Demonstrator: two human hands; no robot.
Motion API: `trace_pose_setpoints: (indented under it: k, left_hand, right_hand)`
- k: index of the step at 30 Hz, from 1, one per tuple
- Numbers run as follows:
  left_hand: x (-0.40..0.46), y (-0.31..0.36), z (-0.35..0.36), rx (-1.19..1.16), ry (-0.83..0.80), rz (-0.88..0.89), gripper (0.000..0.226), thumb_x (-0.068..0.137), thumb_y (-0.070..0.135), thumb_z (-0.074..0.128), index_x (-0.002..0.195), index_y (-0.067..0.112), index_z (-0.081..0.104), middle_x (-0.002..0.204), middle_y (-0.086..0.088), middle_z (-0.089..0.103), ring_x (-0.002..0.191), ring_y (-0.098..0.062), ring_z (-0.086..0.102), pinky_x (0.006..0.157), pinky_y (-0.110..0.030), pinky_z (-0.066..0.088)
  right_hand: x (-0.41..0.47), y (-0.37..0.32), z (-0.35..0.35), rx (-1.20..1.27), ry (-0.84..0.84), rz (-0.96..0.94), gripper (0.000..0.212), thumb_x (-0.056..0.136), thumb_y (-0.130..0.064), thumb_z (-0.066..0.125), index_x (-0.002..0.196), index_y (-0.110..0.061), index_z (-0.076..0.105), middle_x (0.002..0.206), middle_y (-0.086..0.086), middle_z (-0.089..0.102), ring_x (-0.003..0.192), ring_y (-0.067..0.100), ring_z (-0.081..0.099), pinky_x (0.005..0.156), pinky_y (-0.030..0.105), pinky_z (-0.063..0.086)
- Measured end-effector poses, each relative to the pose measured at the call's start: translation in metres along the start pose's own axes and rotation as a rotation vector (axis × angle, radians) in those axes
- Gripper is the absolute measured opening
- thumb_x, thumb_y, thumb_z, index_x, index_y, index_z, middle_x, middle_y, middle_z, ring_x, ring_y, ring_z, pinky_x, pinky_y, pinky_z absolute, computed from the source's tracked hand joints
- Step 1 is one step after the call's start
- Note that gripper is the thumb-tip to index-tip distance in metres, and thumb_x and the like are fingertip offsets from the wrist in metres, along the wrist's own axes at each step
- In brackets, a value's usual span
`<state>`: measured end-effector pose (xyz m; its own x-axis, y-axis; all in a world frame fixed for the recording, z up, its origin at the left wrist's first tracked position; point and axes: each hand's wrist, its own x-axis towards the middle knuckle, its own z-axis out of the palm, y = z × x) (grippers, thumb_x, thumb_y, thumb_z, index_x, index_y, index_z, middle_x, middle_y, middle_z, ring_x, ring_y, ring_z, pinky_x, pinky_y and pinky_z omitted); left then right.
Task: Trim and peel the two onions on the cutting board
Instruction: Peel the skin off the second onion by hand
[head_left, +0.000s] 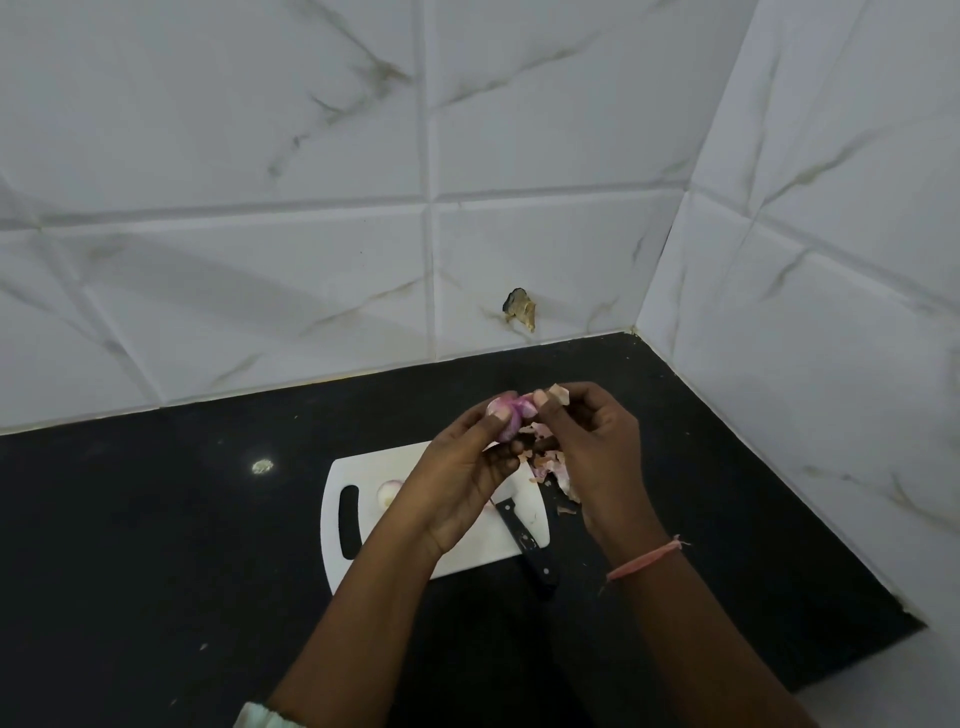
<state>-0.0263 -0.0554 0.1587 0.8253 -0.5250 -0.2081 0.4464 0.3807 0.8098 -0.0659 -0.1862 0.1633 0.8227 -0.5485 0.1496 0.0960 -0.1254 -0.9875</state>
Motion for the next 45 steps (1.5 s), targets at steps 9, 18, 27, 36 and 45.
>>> trace_pose_setpoints:
  k: [9, 18, 27, 36, 45]
  left_hand:
    - [0.003, -0.002, -0.009, 0.132, 0.026, -0.016, 0.029, 0.096, 0.013, 0.059, 0.124, 0.014, 0.065, 0.091, -0.006, 0.069, 0.069, -0.012, 0.057, 0.069, -0.027, 0.049]
    - [0.004, 0.001, -0.013, 0.153, 0.016, -0.016, 0.027, 0.102, 0.016, 0.047, 0.115, 0.008, 0.068, 0.088, -0.007, 0.067, 0.067, -0.011, 0.056, 0.064, -0.025, 0.046]
    - [0.004, 0.001, -0.008, 0.045, 0.059, -0.088, 0.031, 0.104, 0.021, 0.038, 0.114, 0.001, 0.059, 0.080, -0.011, 0.058, 0.061, -0.012, 0.052, 0.063, -0.028, 0.042]
    - [0.009, -0.006, -0.009, -0.162, 0.088, -0.114, 0.033, 0.100, 0.021, 0.036, 0.111, 0.000, 0.059, 0.077, -0.011, 0.060, 0.063, -0.015, 0.054, 0.063, -0.027, 0.047]
    - [0.011, -0.013, -0.007, -0.161, 0.182, -0.035, 0.042, 0.101, 0.018, 0.033, 0.123, 0.001, 0.064, 0.115, -0.023, 0.065, 0.095, -0.027, 0.059, 0.088, -0.038, 0.050]
  right_hand:
    - [-0.001, -0.010, -0.002, 0.355, -0.066, 0.260, 0.012, 0.090, -0.012, 0.064, 0.099, -0.005, 0.066, 0.092, 0.019, 0.073, 0.078, 0.028, 0.072, 0.069, 0.041, 0.061]
    - [0.001, -0.013, 0.000, 0.529, -0.079, 0.225, 0.016, 0.090, -0.009, 0.060, 0.103, 0.000, 0.062, 0.090, 0.017, 0.072, 0.077, 0.026, 0.072, 0.064, 0.029, 0.058]
    - [-0.003, -0.011, 0.007, 0.671, -0.055, 0.112, 0.031, 0.080, -0.012, 0.062, 0.107, 0.001, 0.058, 0.093, 0.020, 0.068, 0.079, 0.026, 0.069, 0.069, 0.031, 0.059]
    - [-0.005, -0.003, 0.010, 0.298, 0.015, 0.047, 0.010, 0.088, -0.009, 0.065, 0.098, -0.012, 0.065, 0.086, -0.001, 0.070, 0.076, 0.010, 0.067, 0.068, 0.023, 0.057]
    - [-0.004, 0.010, 0.013, -0.387, -0.088, -0.291, 0.015, 0.081, -0.016, 0.076, 0.095, -0.021, 0.070, 0.093, -0.012, 0.053, 0.086, -0.011, 0.054, 0.070, 0.002, 0.042]
